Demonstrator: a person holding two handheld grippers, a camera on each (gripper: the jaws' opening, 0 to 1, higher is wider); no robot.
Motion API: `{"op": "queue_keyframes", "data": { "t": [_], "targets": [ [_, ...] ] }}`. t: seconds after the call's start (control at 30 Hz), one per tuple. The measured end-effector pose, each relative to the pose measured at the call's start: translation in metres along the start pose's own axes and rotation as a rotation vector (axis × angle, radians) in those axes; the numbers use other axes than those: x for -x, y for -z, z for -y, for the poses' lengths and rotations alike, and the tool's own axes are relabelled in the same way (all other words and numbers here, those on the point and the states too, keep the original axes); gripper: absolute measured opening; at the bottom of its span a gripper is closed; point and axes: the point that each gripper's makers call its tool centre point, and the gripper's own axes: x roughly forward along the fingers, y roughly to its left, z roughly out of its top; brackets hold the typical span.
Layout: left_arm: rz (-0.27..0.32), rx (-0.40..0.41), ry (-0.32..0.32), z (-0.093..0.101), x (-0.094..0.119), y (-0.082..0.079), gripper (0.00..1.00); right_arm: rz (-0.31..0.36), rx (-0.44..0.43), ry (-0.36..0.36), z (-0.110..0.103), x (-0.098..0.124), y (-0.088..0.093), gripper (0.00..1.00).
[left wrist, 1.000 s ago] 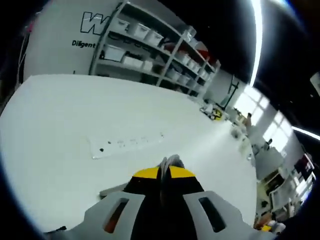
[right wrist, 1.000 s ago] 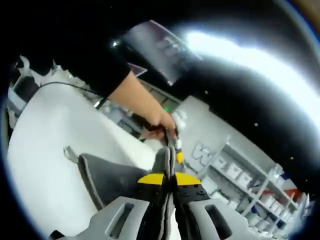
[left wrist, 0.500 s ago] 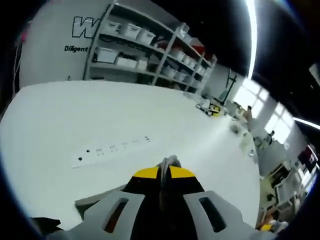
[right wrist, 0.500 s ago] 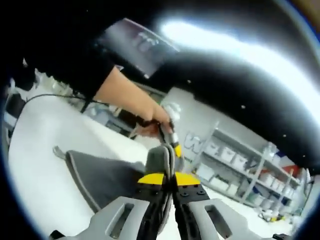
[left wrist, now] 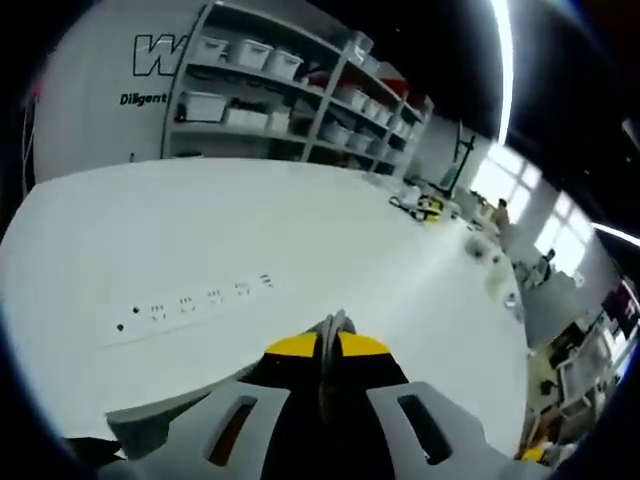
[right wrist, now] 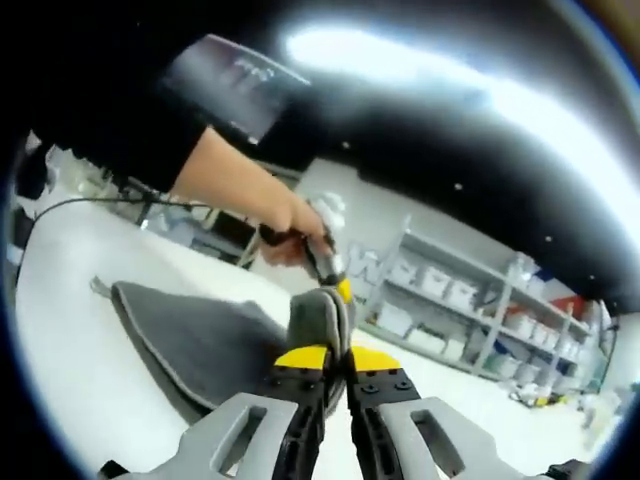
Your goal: Open the folded towel by lifting each exposed corner and separating the folded layers until the towel lies flat within the target outline without major curled edges
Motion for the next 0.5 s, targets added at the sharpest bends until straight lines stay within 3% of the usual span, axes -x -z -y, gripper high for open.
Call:
{"op": "queue_keyframes", "data": {
  "t": [0.5],
  "targets": [
    [-0.067,-0.038,0.011,0.039,-0.056,0.015,0.04,-0.103,-0.033,0.005,0.012,0.015,0.033,0.01]
  ]
}}
